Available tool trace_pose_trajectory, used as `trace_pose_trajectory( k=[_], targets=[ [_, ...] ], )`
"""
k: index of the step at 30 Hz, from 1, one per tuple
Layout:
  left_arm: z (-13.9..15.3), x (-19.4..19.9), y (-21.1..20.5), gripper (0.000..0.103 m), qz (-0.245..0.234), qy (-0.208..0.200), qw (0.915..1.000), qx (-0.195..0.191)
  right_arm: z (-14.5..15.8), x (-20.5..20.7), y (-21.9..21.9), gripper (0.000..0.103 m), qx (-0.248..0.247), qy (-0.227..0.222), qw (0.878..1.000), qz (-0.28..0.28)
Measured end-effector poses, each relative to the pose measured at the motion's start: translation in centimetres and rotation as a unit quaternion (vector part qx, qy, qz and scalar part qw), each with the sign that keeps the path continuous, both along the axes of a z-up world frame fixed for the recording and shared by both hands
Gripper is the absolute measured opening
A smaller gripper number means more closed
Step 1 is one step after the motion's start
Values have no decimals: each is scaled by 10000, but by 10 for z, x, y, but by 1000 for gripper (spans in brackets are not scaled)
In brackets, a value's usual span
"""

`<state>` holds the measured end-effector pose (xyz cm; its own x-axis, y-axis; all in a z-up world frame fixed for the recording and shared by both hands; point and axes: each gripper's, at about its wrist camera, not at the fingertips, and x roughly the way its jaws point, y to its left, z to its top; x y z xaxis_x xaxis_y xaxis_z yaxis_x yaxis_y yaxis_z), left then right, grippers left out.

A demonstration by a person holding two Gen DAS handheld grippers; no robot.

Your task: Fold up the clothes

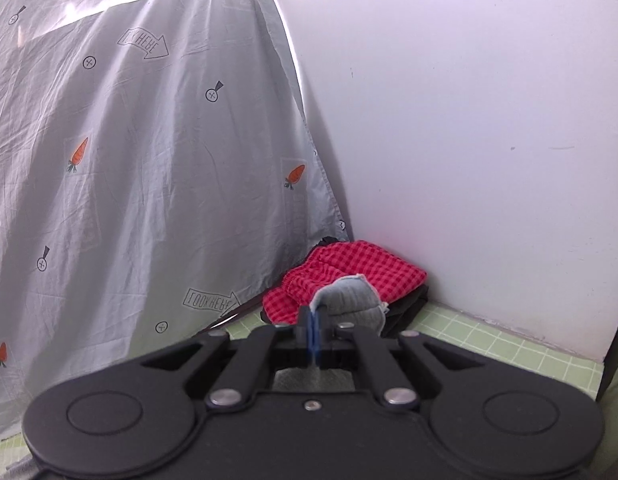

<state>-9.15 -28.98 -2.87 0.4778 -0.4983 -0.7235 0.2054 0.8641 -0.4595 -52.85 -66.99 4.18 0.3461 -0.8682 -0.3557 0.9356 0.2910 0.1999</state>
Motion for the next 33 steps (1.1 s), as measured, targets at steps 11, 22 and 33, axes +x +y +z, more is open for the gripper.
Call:
trace_pose_trajectory(
  k=[11,22,33],
  targets=[
    [-15,31,-47,8,-494,-108,9976,464,-38,29,-73,2,844,-188,9962,65],
    [-50,44,-64,65,-346,-11,9898,1381,-144,22,-103,50,1903,562,9787,-519],
    [-88,14,33,65,431,748,9781,1895,-203,-28,-67,50,2619,499,9589,-974]
  ],
)
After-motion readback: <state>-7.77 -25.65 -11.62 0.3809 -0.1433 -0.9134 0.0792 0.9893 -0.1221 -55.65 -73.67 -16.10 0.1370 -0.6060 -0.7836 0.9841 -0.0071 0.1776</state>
